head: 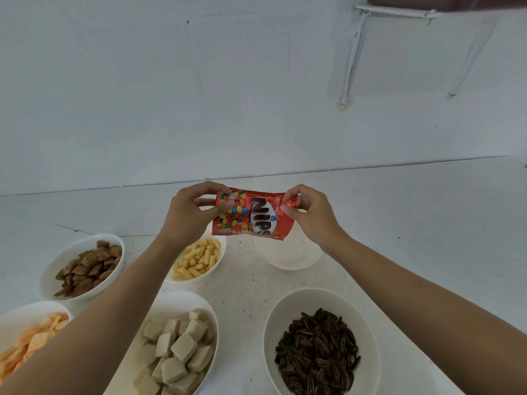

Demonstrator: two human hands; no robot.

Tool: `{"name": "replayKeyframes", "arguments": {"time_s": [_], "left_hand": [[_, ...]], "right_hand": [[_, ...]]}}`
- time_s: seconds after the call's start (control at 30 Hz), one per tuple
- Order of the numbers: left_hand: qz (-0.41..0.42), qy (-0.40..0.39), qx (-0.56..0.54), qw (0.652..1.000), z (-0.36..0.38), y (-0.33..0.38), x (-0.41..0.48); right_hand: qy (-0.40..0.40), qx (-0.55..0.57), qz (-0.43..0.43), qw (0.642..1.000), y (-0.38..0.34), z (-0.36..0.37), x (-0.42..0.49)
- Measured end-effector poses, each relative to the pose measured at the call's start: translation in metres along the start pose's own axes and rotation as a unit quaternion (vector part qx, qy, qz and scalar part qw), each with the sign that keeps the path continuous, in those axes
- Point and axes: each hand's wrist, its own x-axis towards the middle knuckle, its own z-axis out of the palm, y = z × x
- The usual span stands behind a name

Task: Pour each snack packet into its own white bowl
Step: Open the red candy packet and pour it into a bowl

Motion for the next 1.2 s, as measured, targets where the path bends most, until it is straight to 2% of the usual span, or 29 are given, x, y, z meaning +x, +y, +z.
{"name": "replayKeyframes", "arguments": {"time_s": [0.4,0.73,1.0,1.2], "left_hand": [[0.025,-0.024,0.046,0.998,-0.001,0.006,-0.001],[0.035,-0.008,0.004,0.999,-0.010,0.013,-0.001],[0.054,-0.032,0.072,0.995,-0.005,0.015,0.004],[0.047,-0.028,0.068,0.996,-0.004,0.013,0.005]], "right_hand": [[-0.019,-0.018,0.026,0.999,0.006,0.001,-0.004],[0.018,0.013,-0.041,0.999,-0.006,-0.002,0.000],[-0.023,0.007,0.048,0.999,0.006,0.001,-0.009],[0.005,-0.005,0.035,0.999,0.004,0.002,-0.008]]}}
